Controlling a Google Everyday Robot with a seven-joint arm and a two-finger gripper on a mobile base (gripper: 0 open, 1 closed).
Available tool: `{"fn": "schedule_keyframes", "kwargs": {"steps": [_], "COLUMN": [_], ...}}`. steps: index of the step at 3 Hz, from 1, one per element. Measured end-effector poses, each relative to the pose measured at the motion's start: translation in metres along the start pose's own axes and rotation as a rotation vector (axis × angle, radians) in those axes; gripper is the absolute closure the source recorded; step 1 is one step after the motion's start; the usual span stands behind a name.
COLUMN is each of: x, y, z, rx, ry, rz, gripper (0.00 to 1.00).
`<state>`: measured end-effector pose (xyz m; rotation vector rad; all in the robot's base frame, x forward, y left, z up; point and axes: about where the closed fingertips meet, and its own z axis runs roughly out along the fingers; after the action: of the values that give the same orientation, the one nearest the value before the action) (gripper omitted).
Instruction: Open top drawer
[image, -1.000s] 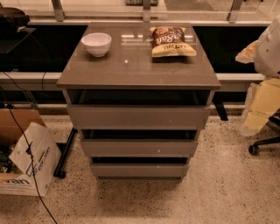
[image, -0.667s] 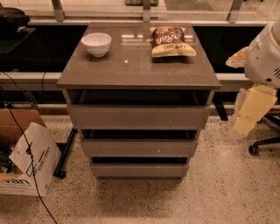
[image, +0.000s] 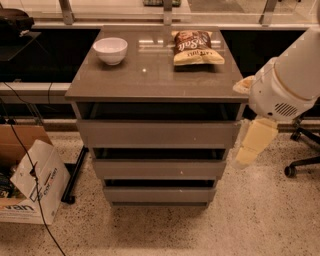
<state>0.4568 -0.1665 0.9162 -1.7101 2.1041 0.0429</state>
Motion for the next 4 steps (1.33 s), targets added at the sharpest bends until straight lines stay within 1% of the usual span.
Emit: {"fn": "schedule_keyframes", "kwargs": {"steps": [1,2,3,4], "x": [-0.002,-0.001,-0.001,-0.002], "y": [-0.006,-0.028,-0.028,-0.030], "z": [0.029,0.086,0.087,0.103], "rx": [-0.015,-0.070,-0.069,-0.052], "ry": [-0.031,-0.086,-0.082,-0.108], "rz": [0.011,0.037,0.041,0.073], "gripper": [0.00,0.00,0.00,0.00]}}
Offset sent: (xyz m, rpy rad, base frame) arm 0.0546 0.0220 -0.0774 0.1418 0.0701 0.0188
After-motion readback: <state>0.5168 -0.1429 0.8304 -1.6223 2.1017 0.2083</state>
